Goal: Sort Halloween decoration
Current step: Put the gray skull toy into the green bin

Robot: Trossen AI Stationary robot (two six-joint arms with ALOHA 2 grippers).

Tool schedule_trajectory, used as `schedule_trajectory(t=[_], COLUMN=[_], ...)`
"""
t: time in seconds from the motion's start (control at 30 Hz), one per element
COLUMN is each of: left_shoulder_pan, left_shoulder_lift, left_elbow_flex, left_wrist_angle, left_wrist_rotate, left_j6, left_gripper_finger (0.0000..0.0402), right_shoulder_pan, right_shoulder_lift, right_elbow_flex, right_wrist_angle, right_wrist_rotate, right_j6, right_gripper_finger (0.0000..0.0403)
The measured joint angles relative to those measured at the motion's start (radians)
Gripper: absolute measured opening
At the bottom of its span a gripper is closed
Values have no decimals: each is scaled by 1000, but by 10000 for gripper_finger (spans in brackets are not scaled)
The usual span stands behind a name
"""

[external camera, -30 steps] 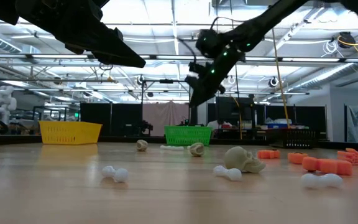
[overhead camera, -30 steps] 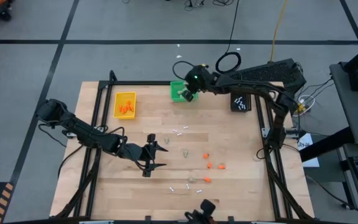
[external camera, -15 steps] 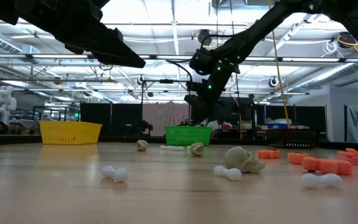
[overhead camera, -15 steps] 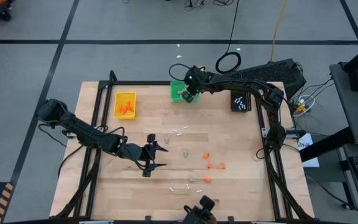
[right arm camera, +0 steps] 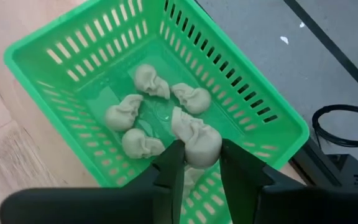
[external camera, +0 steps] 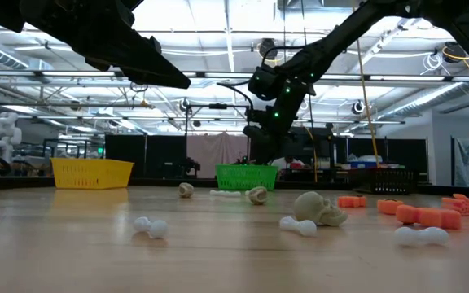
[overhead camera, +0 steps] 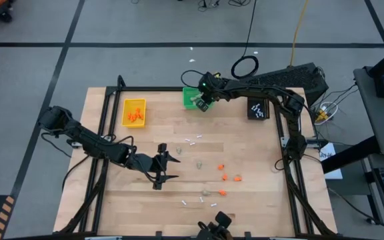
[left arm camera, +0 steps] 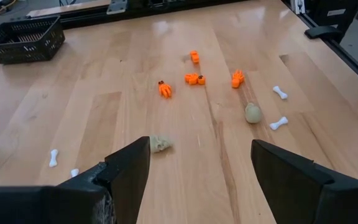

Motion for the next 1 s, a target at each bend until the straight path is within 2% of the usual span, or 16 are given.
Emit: schedule_trajectory(t=[0.43, 0.7, 1.0], left_shoulder_pan=[0, 0, 0], left_shoulder_lift=[0, 0, 0], left_elbow_flex=[0, 0, 0], left_wrist_angle=[-4, -12, -12], left_wrist_rotate=[0, 0, 0], left_j6=[0, 0, -1], left_gripper_finger=[278, 278, 278], right_shoulder_pan=[37, 113, 289], right_shoulder_lift=[-20, -159, -314], right_elbow_flex=[-1, -1, -1], right_wrist_angle=[-24, -134, -328], right_wrist_rotate=[-1, 0, -1], right_j6=[-43, -50, -32], right_gripper_finger=[137, 138, 137])
